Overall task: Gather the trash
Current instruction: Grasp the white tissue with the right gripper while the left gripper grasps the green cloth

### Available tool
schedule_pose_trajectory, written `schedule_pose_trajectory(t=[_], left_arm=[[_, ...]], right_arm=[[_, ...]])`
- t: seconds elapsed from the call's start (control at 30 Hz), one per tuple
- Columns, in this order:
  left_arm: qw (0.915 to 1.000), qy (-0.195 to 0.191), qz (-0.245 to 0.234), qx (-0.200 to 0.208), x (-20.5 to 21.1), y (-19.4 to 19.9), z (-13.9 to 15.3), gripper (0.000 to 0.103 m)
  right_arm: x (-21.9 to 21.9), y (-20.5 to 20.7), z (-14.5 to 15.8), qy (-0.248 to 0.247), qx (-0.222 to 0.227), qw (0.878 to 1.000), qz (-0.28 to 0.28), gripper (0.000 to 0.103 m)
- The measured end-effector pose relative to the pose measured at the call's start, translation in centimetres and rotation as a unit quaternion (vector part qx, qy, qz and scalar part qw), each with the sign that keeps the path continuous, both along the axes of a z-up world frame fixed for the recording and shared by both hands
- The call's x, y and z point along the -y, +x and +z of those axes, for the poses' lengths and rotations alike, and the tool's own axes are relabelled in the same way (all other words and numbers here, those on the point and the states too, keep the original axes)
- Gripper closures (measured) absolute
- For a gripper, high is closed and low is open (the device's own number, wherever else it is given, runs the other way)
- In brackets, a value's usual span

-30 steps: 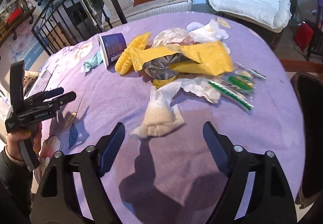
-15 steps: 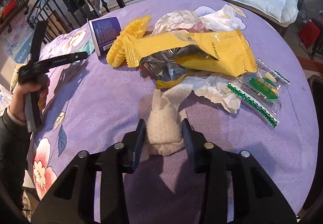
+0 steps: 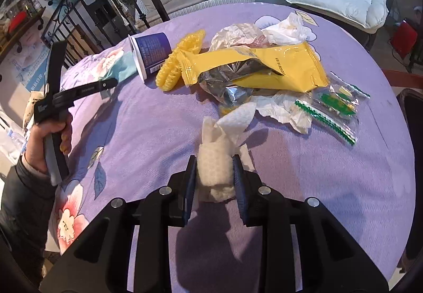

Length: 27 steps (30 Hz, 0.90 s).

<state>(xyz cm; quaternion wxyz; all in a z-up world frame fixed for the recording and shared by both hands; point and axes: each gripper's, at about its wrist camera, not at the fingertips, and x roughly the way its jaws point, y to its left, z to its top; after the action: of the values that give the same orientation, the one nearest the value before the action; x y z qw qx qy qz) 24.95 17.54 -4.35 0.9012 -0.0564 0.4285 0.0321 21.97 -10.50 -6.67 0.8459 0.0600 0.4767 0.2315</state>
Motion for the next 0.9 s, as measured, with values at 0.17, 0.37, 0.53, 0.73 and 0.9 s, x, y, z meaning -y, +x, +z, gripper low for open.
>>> schedule_pose_trajectory(t=[0.17,0.37,0.53,0.73,0.9], left_arm=[[0.9995,0.005,0.015,0.026,0.2,-4.3,0.8,0.095],[0.9981,0.006,0.004,0.062,2.7,-9.1,2.5,0.095],[0.9966,-0.003,-0.021,0.08,6.0,-11.8,3.3,0.095],[0.9936,-0.023,-0.058,0.094,10.1,-13.9,3.9,0.095],[0.9897,-0.027,-0.092,0.106,14.2,-15.1,4.1,0.095]], right_arm=[[0.8,-2.2,0.5,0.018,0.013,1.0,-0.006,0.075],[2.2,-4.8,1.1,0.038,0.033,0.999,-0.009,0.075],[3.5,-7.0,2.0,0.039,0.068,0.997,-0.016,0.075],[5.7,-9.9,3.1,0.038,0.119,0.992,-0.036,0.075],[8.0,-11.7,3.8,0.034,0.149,0.986,-0.064,0.075]])
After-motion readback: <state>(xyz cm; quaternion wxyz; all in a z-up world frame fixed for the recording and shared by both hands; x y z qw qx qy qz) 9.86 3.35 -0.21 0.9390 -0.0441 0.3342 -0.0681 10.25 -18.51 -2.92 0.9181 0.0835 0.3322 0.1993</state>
